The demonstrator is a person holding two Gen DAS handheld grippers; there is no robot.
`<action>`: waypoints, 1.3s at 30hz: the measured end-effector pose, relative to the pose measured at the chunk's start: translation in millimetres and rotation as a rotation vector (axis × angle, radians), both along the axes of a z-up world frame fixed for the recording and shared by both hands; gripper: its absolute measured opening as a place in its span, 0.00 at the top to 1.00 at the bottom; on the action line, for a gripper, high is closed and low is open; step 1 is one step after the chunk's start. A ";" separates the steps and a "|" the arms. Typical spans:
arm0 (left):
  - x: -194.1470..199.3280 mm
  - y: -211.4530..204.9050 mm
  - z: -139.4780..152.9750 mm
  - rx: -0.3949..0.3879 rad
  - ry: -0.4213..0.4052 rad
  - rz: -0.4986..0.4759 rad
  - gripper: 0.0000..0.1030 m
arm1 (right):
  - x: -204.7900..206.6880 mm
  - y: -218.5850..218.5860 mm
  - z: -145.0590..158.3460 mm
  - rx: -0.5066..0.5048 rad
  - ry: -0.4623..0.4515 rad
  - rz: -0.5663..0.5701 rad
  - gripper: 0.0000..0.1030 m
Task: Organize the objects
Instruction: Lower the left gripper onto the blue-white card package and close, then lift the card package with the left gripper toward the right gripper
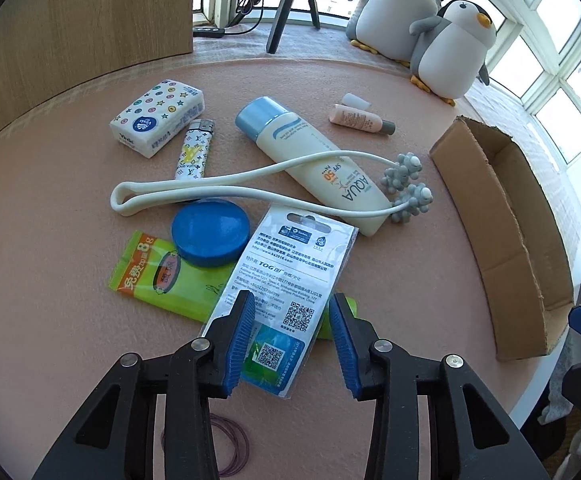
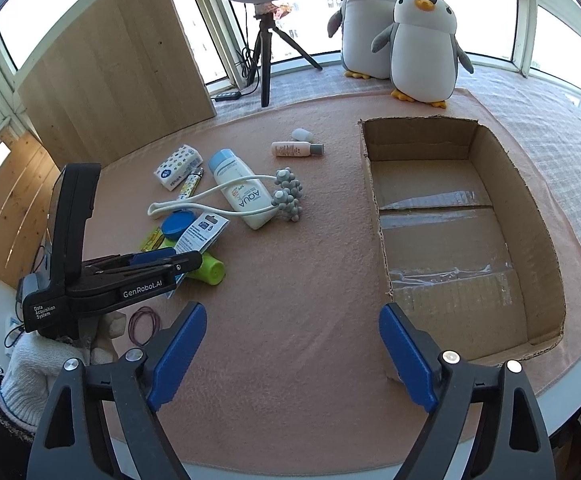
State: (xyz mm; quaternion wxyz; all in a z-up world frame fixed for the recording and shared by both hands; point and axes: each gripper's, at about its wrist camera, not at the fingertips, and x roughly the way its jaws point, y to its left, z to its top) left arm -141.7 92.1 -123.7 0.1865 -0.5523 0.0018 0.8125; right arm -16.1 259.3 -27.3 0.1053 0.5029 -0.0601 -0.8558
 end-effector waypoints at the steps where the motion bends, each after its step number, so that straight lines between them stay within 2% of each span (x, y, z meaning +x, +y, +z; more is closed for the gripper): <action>1: 1.7 2.0 0.2 -0.010 0.006 -0.011 0.59 | 0.0 -0.6 0.2 -0.001 0.000 0.003 0.17; 3: 1.9 2.5 2.3 -0.019 0.014 -0.012 0.59 | 1.3 -2.2 0.9 -0.002 0.001 0.009 0.17; 6: -1.2 -3.5 5.4 0.039 -0.007 0.004 0.59 | 3.4 -1.7 1.4 0.001 0.005 0.010 0.17; 8: -4.2 -4.1 4.5 0.037 -0.014 0.002 0.58 | 4.1 0.1 0.7 -0.001 0.001 0.006 0.17; 12: -16.2 -10.6 2.2 0.050 -0.023 0.044 0.45 | 7.2 4.3 1.6 0.003 0.004 -0.003 0.17; 14: -22.5 -13.7 1.4 0.064 -0.031 0.058 0.44 | 8.2 6.5 1.9 0.005 0.005 -0.011 0.17; 21: -32.6 -12.2 -9.5 0.038 -0.043 0.052 0.45 | 12.1 15.2 0.5 0.003 0.002 -0.031 0.17; 23: -30.4 -10.4 -9.4 0.038 -0.037 0.043 0.51 | 12.1 16.5 -0.1 0.000 -0.001 -0.036 0.17; 24: -29.0 -8.9 -9.5 0.042 -0.041 0.032 0.61 | 12.1 16.5 -0.4 -0.002 -0.002 -0.036 0.17; 25: -27.0 -6.5 -9.1 0.044 -0.041 0.020 0.63 | 12.2 16.3 -0.5 -0.003 -0.001 -0.036 0.17; 36: 14.0 33.6 -5.3 0.062 -0.015 -0.115 0.72 | 10.1 11.7 -1.9 -0.014 -0.002 -0.020 0.17; 39: 29.4 49.0 -5.0 0.054 -0.008 -0.164 0.72 | 10.0 15.5 -3.0 -0.025 -0.008 -0.028 0.17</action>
